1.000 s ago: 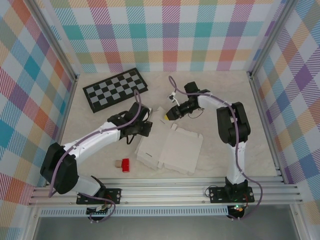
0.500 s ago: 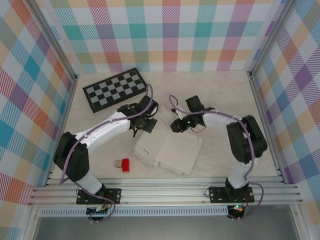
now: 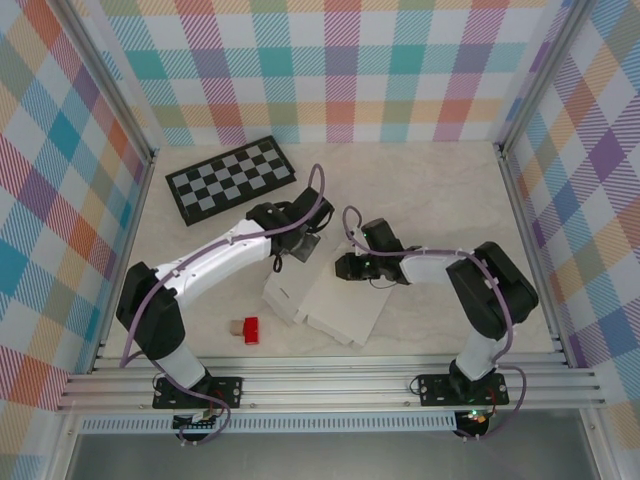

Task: Fold the paper box

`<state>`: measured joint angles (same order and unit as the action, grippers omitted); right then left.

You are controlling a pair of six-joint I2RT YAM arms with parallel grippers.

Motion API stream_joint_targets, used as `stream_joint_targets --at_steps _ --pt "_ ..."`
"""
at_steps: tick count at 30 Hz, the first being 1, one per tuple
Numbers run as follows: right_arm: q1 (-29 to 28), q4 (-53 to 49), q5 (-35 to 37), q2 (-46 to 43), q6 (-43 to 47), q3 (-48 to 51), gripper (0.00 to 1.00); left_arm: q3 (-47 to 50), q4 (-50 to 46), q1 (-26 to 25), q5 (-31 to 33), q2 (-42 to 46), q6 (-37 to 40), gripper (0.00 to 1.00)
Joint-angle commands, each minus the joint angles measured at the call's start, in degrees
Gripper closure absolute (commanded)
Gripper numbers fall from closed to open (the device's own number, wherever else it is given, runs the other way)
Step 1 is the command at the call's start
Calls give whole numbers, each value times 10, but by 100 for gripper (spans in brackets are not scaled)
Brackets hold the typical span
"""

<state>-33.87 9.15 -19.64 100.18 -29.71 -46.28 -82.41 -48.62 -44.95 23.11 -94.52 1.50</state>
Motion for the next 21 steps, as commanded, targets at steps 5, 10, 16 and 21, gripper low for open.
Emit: stream_joint_targets --at_steps 5,10,16,21 --pt "-1 102 -46 57 -160 -20 86 -9 -17 -44 55 15 -7 100" --pt "-1 133 -31 84 -236 -23 94 49 47 -69 -18 41 -99 100" --pt "-1 163 -27 99 -271 1 94 130 130 -78 -67 70 -213 100" --pt "4 173 -22 77 -275 20 94 154 125 -77 9 71 -241 100"
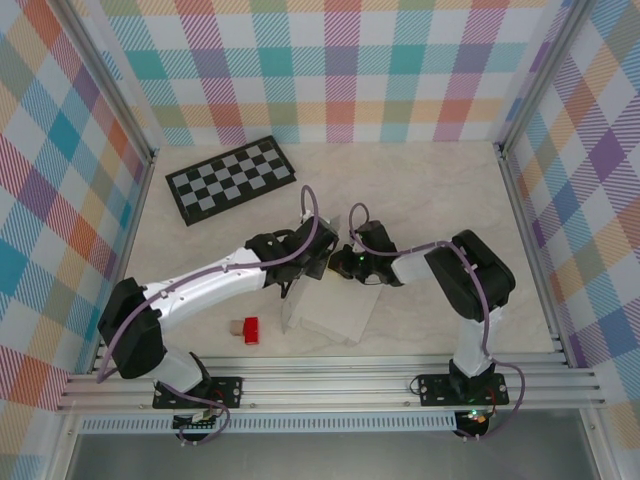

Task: Fold the paper box

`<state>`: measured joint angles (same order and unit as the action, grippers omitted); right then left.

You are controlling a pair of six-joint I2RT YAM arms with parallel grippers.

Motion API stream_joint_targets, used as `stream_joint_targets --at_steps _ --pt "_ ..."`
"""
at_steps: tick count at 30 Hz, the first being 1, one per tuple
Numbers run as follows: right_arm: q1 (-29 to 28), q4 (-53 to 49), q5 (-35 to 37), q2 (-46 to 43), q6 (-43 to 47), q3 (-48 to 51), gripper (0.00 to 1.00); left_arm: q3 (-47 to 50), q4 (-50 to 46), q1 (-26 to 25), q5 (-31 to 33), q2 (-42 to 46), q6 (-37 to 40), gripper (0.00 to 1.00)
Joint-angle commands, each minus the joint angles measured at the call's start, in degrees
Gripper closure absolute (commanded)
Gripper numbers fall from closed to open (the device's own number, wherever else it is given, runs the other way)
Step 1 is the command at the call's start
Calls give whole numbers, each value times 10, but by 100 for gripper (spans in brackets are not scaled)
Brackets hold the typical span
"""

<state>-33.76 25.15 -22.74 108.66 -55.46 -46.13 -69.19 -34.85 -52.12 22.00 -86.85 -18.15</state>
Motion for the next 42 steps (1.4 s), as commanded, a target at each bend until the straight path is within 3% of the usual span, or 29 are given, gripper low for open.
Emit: stream_joint_targets --at_steps 1,5,13,17,20,22,24,29,33,35,38,42 --pt "4 17 8 -17 -18 22 93 23 -16 -5 36 -10 -41 100" --pt "12 -13 5 -65 1 17 92 26 -28 -3 68 -37 -30 100" --pt "34 -251 75 -210 108 -18 89 23 -45 0 153 -54 15 100" --pt "53 -406 152 -279 188 -40 79 22 -47 4 171 -55 38 100" --pt "63 -475 224 -322 249 -44 68 31 -37 9 157 -55 37 100" --pt "78 -500 227 -329 283 -53 64 37 -29 11 144 -56 32 100" --pt "97 -495 175 -309 322 -70 63 45 -14 11 129 -56 37 100" --pt "115 -374 -71 -200 485 -132 55 47 18 11 114 -51 94 100" --pt "120 -369 -112 -111 605 -233 55 30 22 14 102 -40 195 100" --pt "129 -382 -147 -66 660 -289 55 30 27 20 55 -24 233 100" --pt "142 -431 -200 -7 697 -366 55 39 43 28 -5 -1 254 100" --pt "146 -465 -224 12 731 -384 56 43 46 30 -7 -8 256 100"
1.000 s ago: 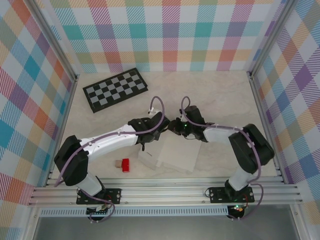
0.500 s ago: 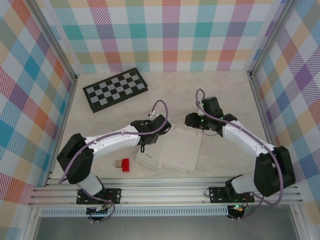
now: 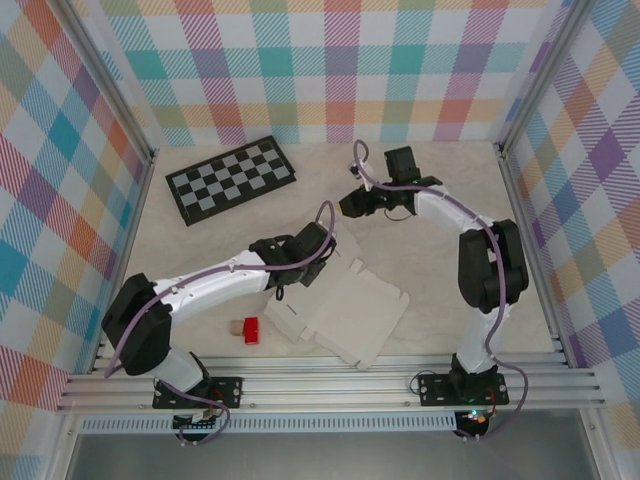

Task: Fold the paper box

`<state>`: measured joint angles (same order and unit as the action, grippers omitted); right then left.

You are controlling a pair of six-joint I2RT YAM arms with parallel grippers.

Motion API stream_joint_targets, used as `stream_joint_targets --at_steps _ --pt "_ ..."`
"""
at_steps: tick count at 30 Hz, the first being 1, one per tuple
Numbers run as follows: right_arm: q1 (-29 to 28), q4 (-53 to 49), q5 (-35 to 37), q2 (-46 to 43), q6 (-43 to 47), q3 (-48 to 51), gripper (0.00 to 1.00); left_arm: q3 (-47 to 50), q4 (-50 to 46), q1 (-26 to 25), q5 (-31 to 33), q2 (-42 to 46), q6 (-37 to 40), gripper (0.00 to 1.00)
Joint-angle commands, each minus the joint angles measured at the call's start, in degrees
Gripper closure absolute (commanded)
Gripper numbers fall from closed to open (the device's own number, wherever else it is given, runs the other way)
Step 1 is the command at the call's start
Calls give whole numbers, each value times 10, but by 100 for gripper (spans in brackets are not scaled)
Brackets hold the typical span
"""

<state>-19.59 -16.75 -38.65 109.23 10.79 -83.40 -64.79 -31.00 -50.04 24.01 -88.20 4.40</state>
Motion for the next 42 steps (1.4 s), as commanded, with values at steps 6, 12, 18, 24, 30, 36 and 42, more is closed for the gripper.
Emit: stream_joint_targets --at_steps 6,12,18,24,30,36,42 --pt "13 -73 -57 -3 50 40 60 2 13 10 0 -16 37 100" --pt "32 -54 19 -49 -20 131 61 -2 26 13 6 -28 35 100" --pt "46 -53 7 -47 -18 134 60 -21 26 13 35 -24 82 100" --pt "58 5 12 -76 -92 155 60 -63 6 9 83 -21 192 100" --pt "60 69 5 -83 -150 179 61 -56 23 -36 127 -7 252 100" --pt "68 97 57 -108 -187 214 61 -51 29 -120 243 -48 262 100" --pt "72 135 78 -144 -228 275 61 -36 44 -157 293 -69 243 100"
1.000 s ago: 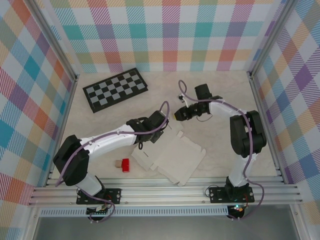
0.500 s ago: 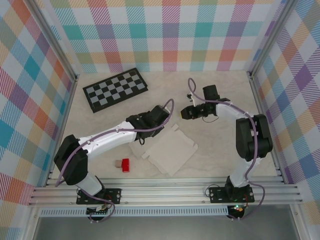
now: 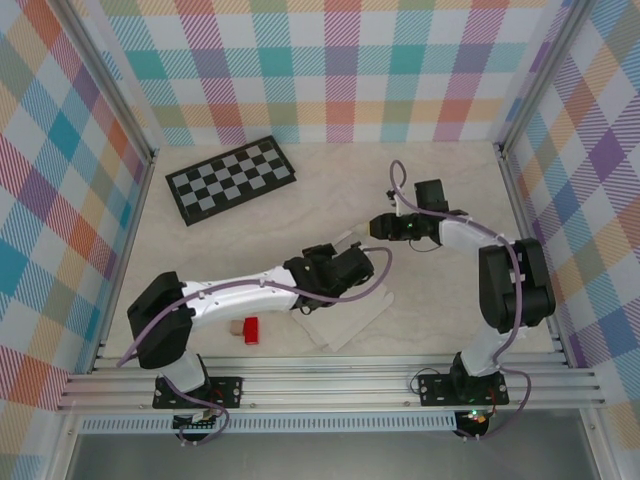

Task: Fold the paper box

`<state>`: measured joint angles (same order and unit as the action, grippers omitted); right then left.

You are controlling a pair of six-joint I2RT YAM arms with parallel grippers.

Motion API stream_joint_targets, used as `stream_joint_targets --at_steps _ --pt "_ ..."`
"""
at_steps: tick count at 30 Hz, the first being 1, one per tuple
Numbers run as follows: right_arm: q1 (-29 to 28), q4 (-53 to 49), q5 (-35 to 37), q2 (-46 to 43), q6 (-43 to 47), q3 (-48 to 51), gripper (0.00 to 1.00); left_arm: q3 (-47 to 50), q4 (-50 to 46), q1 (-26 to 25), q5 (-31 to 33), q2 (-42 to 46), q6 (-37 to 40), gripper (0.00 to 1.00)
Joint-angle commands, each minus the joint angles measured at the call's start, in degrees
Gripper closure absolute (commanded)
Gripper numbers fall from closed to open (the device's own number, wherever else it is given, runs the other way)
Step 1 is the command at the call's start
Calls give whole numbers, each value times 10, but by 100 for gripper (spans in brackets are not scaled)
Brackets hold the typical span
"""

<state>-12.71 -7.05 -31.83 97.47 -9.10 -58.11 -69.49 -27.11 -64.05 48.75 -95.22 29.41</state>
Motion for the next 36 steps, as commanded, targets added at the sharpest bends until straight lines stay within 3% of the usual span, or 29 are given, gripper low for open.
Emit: stream_joint_targets --at_steps 1,5,10,19,30,36 --pt "6 44 8 -33 -26 34 61 14 -2 -19 37 7 -22 100" --pt "29 49 -8 -52 23 60 60 43 -4 -19 18 22 -42 100" --pt "59 49 -70 -33 19 33 61 65 -5 -19 -18 51 -68 100" --pt "44 37 -117 11 3 -5 62 74 -11 -19 -32 51 -83 100" --pt "12 75 -157 30 -9 35 62 75 -17 -38 -35 37 -86 100" --pt "5 95 -219 46 5 48 63 90 -10 -41 -35 38 -85 100"
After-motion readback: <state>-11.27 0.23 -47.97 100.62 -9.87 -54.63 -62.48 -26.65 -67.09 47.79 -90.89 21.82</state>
